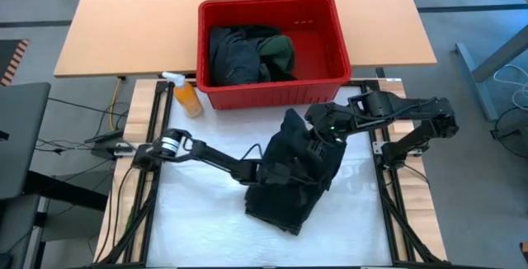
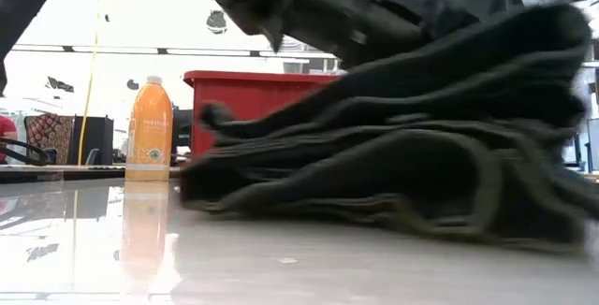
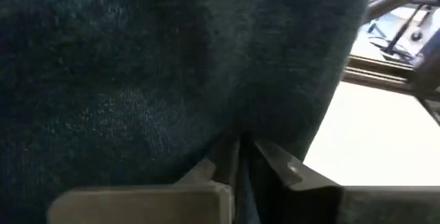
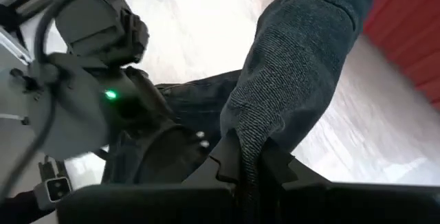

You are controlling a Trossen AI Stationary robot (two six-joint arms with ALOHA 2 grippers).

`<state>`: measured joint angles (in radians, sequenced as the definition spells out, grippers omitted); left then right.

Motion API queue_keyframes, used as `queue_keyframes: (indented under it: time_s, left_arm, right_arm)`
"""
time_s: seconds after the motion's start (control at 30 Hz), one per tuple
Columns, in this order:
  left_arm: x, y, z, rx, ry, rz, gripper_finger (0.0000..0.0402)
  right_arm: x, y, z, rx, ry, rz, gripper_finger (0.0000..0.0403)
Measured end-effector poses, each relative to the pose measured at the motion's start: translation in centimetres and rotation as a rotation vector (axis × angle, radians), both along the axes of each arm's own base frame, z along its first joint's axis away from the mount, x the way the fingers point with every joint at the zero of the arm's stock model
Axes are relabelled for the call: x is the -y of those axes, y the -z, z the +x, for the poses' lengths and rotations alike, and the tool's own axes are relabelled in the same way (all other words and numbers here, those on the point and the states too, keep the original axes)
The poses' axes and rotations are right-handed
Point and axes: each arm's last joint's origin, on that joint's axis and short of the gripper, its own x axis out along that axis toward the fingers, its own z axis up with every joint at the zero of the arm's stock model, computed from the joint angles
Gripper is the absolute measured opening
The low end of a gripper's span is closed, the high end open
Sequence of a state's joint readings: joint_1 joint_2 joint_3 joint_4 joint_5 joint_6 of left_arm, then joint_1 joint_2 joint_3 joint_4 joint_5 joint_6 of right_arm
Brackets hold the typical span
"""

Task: Fold Laundry from Bin
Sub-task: Fold the blue pants

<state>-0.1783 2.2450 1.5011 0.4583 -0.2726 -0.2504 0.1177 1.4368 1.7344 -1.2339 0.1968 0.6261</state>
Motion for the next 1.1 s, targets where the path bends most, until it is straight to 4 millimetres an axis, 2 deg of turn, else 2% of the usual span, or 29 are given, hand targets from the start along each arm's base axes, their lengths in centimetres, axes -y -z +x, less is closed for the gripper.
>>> queue_keyframes:
  time_s: [0.17, 0.27, 0.4, 0.5, 0.63, 0.73, 0.83, 0.93, 1.03, 1.1]
  left_arm:
    - [-1.5, 1.2, 2.4, 0.004, -0.032, -0.065, 0.0002]
    - [-2.8, 0.9, 3.3, -0.009, 0.026, -0.121, 0.0002]
    - [-3.5, 1.0, 2.8, -0.103, 0.158, -0.154, 0.0000]
    - [-2.3, -0.9, 1.8, -0.104, 0.323, -0.106, 0.0000]
    - [0.6, -7.5, -2.4, -0.073, 0.444, -0.006, 0.0000]
    - [1.4, -10.4, -7.0, -0.065, 0.412, 0.085, 0.0000]
    - [1.1, -11.1, -11.8, -0.056, 0.332, 0.131, 0.0000]
    - [-0.1, -13.1, -16.1, 0.088, 0.224, 0.066, 0.0000]
    - [-0.9, -12.8, -18.6, 0.138, 0.170, -0.025, 0.0000]
    - [-1.2, -11.7, -19.3, 0.118, 0.159, -0.064, 0.0000]
  right_arm:
    - [-0.3, 0.0, -0.1, -0.005, -0.004, 0.021, 0.0036]
    - [-0.8, 0.2, 0.1, -0.016, -0.012, 0.024, 0.0036]
    - [-1.2, 0.5, -0.4, -0.074, -0.037, 0.006, 0.0036]
    - [-1.7, 0.8, -1.0, -0.140, -0.069, -0.042, 0.0036]
    - [-2.4, 1.0, -1.5, -0.172, -0.120, -0.115, 0.0036]
    - [-3.1, 1.0, -1.5, -0.163, -0.145, -0.161, 0.0036]
    - [-4.2, 1.2, -0.9, -0.136, -0.180, -0.180, 0.0036]
    - [-6.1, 2.2, 0.9, -0.120, -0.247, -0.201, 0.0036]
    - [-8.4, 4.5, 3.2, -0.160, -0.312, -0.242, 0.0036]
    - [-10.0, 6.6, 4.7, -0.212, -0.364, -0.287, 0.0036]
